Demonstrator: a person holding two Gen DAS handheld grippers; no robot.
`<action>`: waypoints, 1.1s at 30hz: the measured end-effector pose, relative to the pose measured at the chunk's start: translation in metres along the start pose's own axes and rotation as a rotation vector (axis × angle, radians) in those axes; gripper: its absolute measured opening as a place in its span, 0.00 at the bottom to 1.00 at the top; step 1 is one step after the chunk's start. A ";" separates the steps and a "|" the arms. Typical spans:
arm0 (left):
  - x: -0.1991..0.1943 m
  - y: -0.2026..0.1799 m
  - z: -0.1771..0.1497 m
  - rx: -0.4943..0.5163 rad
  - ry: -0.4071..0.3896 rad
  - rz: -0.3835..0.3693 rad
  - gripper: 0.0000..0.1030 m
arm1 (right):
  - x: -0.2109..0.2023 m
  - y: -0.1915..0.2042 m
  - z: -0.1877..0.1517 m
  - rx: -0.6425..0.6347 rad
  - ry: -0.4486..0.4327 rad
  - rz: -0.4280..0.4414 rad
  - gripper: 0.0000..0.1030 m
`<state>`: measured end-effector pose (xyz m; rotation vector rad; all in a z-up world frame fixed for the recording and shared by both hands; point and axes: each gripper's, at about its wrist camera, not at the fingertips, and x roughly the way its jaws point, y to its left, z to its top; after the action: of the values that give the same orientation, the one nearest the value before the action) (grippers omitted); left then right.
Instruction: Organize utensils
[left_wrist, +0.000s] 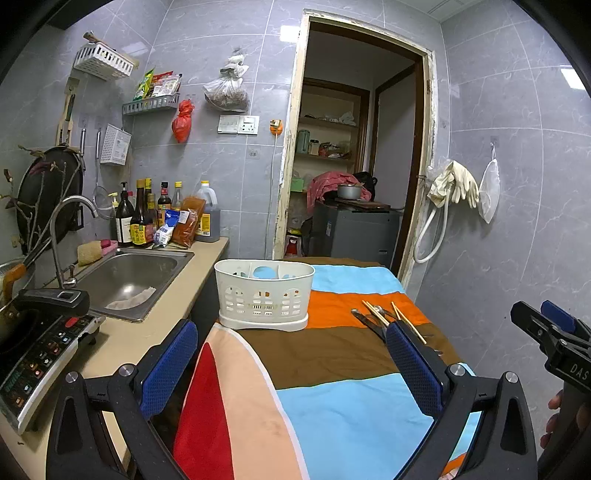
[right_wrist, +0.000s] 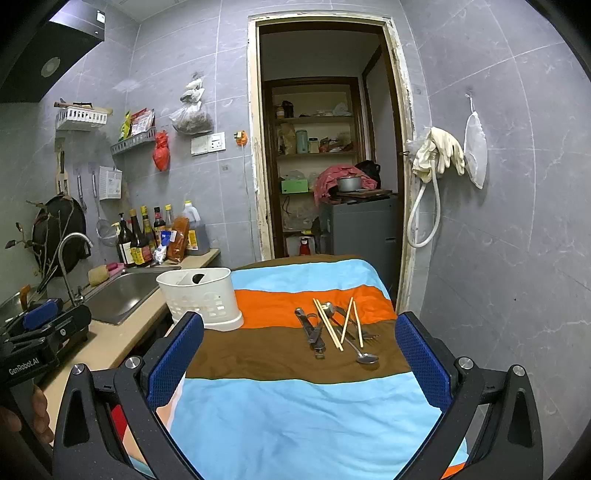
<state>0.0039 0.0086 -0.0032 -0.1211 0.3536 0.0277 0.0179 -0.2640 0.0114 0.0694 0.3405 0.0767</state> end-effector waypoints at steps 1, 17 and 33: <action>0.000 0.001 0.000 0.000 -0.001 -0.001 1.00 | 0.002 0.000 -0.002 -0.001 0.000 0.001 0.99; 0.000 -0.002 0.001 0.000 0.000 0.003 1.00 | 0.001 0.003 -0.003 -0.006 -0.002 0.000 0.99; 0.000 0.004 0.000 0.002 0.001 0.001 1.00 | 0.001 0.004 -0.002 -0.011 0.000 -0.002 0.99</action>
<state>0.0034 0.0123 -0.0031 -0.1187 0.3550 0.0277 0.0180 -0.2602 0.0093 0.0587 0.3402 0.0770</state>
